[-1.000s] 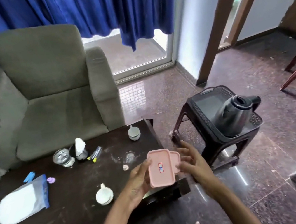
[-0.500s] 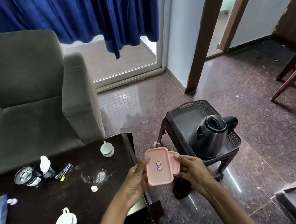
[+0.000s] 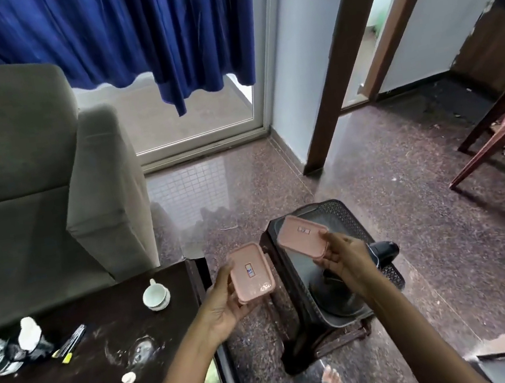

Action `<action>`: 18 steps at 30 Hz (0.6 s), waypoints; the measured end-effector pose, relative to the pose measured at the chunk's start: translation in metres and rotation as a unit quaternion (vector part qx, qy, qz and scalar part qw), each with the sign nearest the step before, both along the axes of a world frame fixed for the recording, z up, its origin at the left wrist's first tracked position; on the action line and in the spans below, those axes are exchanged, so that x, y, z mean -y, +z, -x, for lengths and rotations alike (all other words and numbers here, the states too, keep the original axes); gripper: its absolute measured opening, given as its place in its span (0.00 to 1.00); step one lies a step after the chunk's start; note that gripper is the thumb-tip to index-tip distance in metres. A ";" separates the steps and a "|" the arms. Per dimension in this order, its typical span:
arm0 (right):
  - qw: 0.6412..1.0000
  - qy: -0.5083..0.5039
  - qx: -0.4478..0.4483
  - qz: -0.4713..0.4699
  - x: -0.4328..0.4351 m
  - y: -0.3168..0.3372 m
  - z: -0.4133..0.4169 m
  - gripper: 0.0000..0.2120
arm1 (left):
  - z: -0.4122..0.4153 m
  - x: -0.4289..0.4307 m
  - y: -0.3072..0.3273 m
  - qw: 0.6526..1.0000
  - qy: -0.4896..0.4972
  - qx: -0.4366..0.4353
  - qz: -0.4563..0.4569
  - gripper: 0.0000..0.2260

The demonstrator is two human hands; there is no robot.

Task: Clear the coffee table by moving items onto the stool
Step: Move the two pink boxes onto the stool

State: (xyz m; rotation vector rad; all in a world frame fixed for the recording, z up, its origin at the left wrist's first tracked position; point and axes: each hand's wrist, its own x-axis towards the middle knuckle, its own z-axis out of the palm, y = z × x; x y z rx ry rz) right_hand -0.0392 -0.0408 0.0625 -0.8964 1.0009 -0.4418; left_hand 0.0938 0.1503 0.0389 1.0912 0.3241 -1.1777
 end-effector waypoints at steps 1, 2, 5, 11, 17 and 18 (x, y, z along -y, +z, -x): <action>1.000 0.001 -0.010 0.010 0.018 0.000 -0.005 0.04 | -0.003 0.005 -0.001 1.000 0.002 -0.014 0.008 0.40; 0.999 0.010 -0.027 0.023 0.038 0.000 -0.010 0.04 | -0.006 0.011 -0.003 1.000 0.007 -0.028 0.012 0.31; 0.992 0.044 -0.106 0.060 0.093 -0.018 -0.035 0.06 | -0.014 0.033 -0.011 0.998 0.007 -0.057 -0.002 0.18; 0.950 0.171 -0.260 0.026 0.166 -0.095 -0.074 0.10 | -0.011 0.086 -0.007 0.994 0.073 -0.050 -0.059 0.10; 0.936 0.212 -0.277 -0.037 0.196 -0.166 -0.103 0.16 | -0.017 0.111 -0.008 0.992 0.051 0.014 -0.118 0.12; 0.934 0.219 -0.281 -0.042 0.196 -0.174 -0.107 0.15 | -0.020 0.114 -0.008 0.990 0.055 0.026 -0.126 0.12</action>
